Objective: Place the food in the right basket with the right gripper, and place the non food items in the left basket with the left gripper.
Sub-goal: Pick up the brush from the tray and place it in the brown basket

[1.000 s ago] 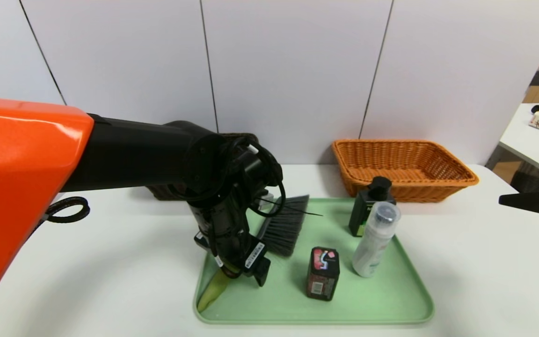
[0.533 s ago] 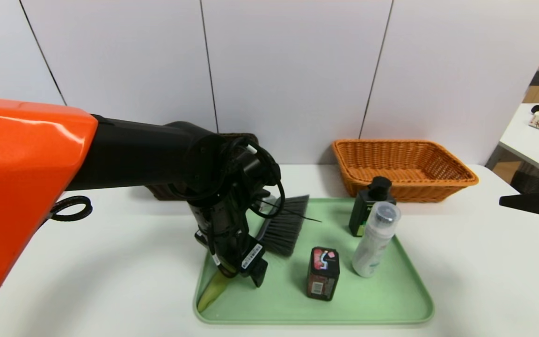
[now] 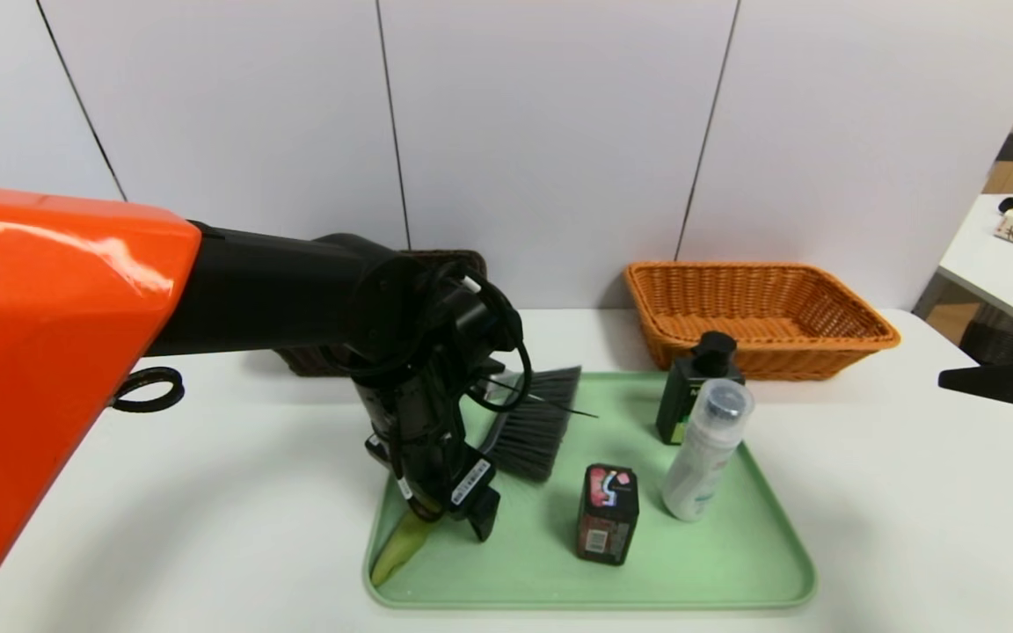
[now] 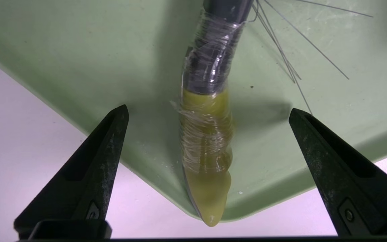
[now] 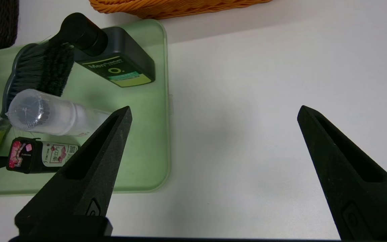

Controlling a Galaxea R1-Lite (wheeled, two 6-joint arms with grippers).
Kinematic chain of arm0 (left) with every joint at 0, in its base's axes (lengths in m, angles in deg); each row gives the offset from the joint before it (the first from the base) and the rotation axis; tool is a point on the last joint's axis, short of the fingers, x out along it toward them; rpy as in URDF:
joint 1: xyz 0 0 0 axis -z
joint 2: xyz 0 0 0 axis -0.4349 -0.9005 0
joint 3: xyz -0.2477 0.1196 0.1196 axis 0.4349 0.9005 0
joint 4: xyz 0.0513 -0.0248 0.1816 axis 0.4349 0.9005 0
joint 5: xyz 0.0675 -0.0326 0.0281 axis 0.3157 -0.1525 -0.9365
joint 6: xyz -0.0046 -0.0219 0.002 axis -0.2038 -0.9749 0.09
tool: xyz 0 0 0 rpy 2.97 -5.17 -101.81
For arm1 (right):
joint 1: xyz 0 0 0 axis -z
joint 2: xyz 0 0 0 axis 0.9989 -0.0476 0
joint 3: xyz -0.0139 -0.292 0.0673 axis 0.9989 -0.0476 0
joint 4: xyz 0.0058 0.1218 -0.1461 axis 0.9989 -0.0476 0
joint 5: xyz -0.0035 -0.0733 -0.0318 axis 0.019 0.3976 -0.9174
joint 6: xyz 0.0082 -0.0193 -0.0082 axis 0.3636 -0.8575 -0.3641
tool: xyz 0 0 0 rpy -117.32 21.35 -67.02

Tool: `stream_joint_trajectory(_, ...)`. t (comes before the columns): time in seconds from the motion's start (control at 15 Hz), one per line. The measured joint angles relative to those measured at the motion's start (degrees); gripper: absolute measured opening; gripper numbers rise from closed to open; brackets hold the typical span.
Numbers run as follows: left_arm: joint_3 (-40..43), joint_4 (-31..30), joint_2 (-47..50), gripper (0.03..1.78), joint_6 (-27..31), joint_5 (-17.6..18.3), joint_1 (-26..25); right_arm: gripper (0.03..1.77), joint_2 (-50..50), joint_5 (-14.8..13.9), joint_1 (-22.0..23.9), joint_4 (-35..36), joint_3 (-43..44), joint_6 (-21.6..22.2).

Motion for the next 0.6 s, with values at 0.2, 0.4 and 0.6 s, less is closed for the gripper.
stream_joint_trajectory(0.2, -0.1, -0.22, -0.28, 1.68, -0.02, -0.02, -0.1, 1.7, -0.05, 0.0, 0.0, 0.06, 0.02, -0.02)
stream_joint_trajectory(0.4, -0.07, -0.2, -0.34, 1.17, -0.02, -0.04, -0.1, 1.7, -0.05, 0.06, 0.0, 0.11, 0.05, 0.0)
stream_joint_trajectory(0.6, 0.09, -0.18, -0.33, 0.82, -0.09, -0.15, -0.1, 1.7, 0.02, 0.09, 0.0, 0.09, 0.05, 0.01)
